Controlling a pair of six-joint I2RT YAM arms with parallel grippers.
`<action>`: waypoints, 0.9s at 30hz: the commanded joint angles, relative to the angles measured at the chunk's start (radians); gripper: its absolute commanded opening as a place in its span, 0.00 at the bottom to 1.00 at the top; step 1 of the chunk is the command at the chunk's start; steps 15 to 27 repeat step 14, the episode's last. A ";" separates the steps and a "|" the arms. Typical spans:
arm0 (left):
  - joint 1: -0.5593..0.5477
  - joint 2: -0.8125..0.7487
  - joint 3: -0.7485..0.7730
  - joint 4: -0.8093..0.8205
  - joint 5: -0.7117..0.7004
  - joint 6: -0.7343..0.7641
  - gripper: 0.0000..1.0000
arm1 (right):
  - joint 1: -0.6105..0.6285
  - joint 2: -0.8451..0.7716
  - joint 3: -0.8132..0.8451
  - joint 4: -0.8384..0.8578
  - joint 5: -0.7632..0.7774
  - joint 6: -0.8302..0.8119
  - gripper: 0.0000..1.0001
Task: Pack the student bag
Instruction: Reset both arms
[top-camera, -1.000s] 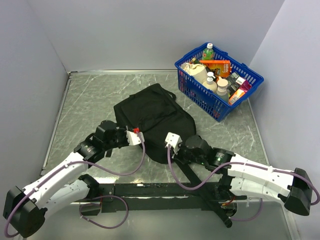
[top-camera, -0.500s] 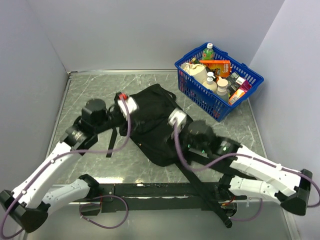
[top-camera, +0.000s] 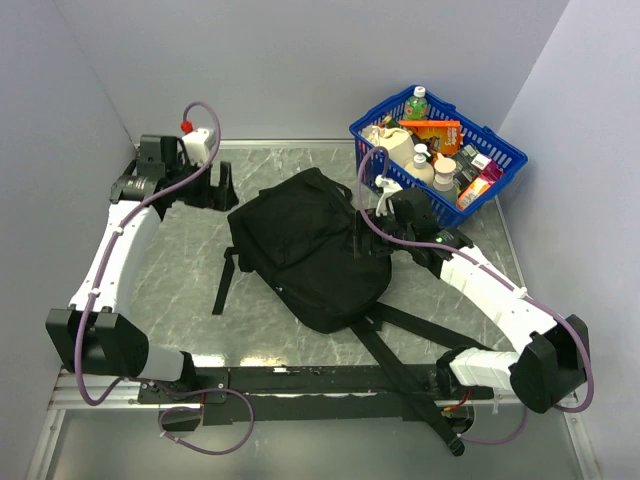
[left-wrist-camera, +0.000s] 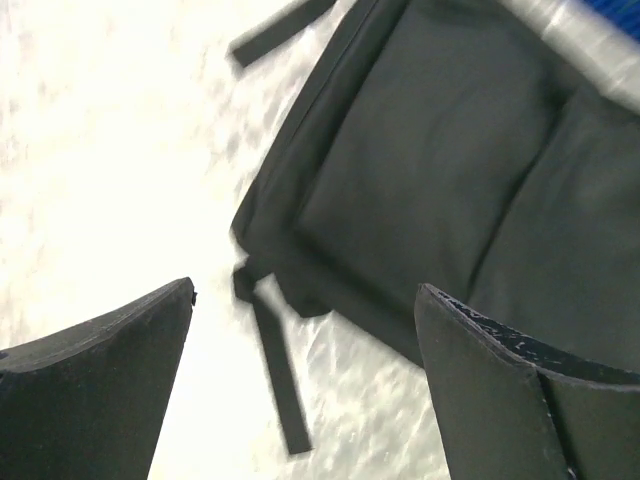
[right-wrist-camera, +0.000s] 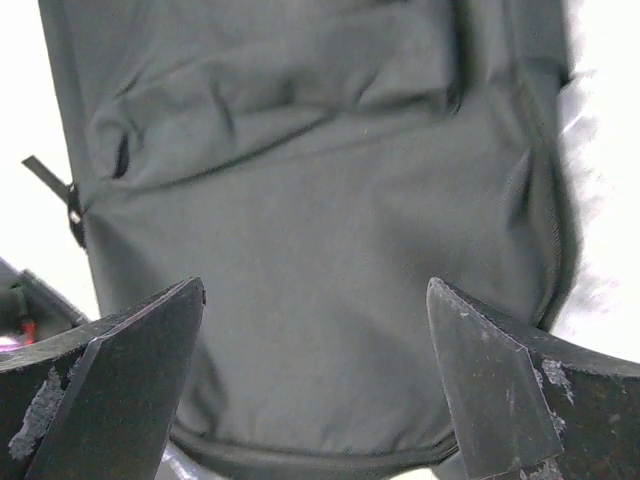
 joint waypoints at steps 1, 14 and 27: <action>0.078 -0.080 -0.144 -0.052 0.043 0.075 0.96 | 0.004 -0.084 0.009 -0.009 0.010 0.093 1.00; 0.100 -0.372 -0.544 0.380 -0.069 0.007 0.96 | 0.001 -0.287 -0.109 0.006 0.132 0.086 1.00; 0.100 -0.372 -0.544 0.380 -0.069 0.007 0.96 | 0.001 -0.287 -0.109 0.006 0.132 0.086 1.00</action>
